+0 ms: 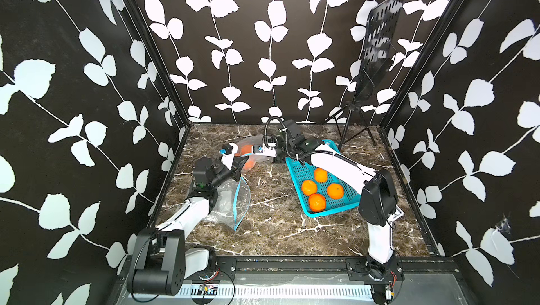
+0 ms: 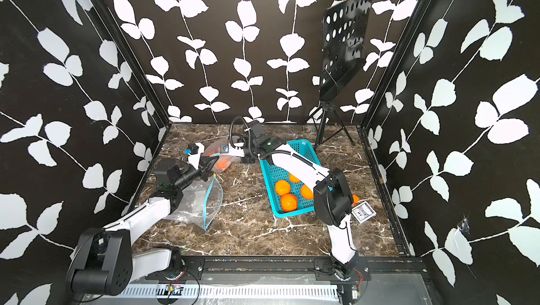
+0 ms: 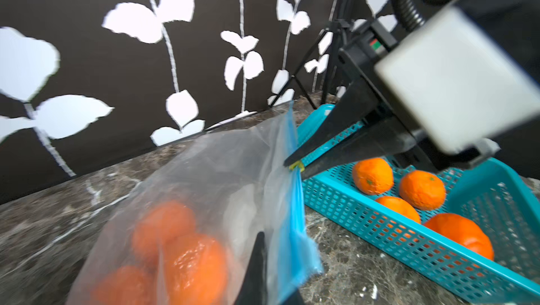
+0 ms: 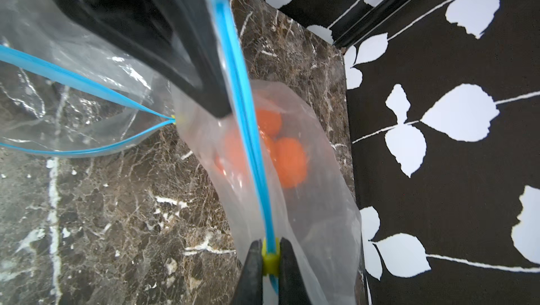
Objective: Open the zip-top bag and take out the orange
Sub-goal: Unzip the zipper on the zipper food storage bag.
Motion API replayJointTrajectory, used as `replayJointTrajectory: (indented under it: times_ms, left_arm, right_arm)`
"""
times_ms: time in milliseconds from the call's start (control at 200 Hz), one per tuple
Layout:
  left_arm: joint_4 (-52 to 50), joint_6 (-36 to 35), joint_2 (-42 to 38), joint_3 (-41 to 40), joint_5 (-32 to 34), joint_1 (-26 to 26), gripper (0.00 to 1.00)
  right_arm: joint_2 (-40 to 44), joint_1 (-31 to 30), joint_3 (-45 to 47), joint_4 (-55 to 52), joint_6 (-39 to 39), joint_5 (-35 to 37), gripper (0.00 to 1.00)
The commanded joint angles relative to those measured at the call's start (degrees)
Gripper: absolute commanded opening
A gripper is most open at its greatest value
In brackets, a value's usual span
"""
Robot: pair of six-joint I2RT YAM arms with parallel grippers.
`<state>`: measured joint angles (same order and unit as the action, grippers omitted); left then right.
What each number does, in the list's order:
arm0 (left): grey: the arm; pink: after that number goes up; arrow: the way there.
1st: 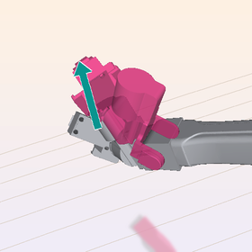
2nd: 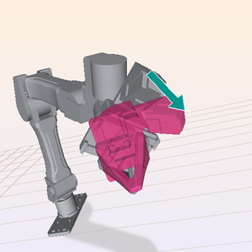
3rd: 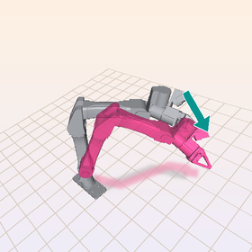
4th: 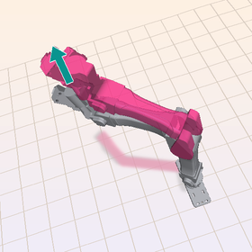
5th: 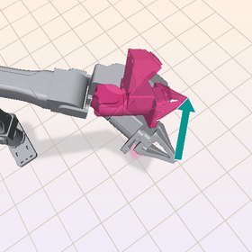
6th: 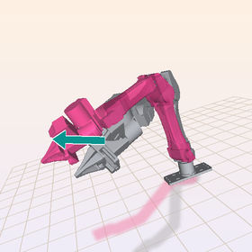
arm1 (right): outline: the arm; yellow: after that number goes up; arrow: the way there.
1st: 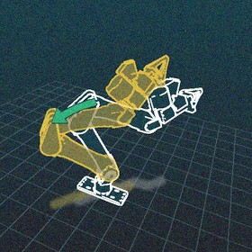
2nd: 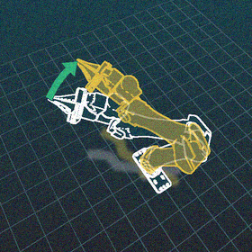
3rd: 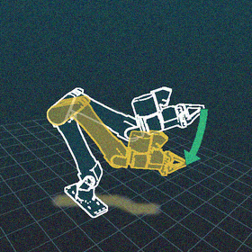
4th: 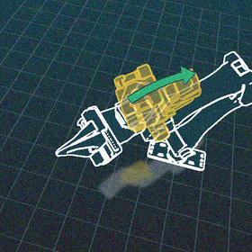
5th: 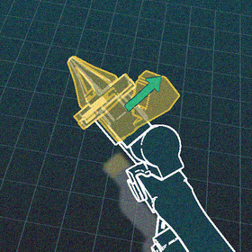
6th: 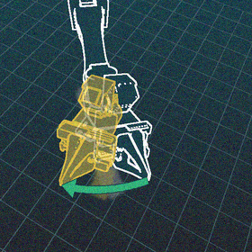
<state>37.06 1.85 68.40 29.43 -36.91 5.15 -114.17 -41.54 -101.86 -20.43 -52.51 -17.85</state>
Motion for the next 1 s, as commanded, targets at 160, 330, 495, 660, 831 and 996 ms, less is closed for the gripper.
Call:
replayJointTrajectory:
  times_ms: [160, 330, 495, 660, 831, 996]
  left_arm:
    - [-0.07, 4.48, -4.88, -1.17, 8.88, -2.42, 0.0]
    - [-1.85, 5.78, -5.82, -1.47, 11.6, -3.13, 0.0]
    - [-2.33, 6.41, -5.9, -1.96, 13.15, -3.29, 0.0]
    - [-5.19, 5.78, -6.88, -1.1, 11.62, -3.65, 0.0]
    - [-4.28, 7.37, -6.21, -1.13, 8.98, -3.66, 0.1]
    - [-3.99, 18.62, -4.02, 4.16, 6.3, -3.57, 0.52]
  right_arm:
    - [-1.38, 7.14, 3.93, 4.71, 6.54, 13.9, 0.0]
    - [-0.93, 9.21, 5.85, 6.7, 9.11, 15.92, 0.0]
    - [0.22, 9.9, 8.09, 9.09, 9.57, 17.25, 0.0]
    - [0.13, 11.72, 8.53, 10.23, 12.79, 13.92, 0.0]
    - [0.12, 12.08, 8.27, 11.59, 15.11, 10.81, 0.0]
    - [-1.91, 11.46, 4.35, 11.31, 22.58, -2.65, 0.0]
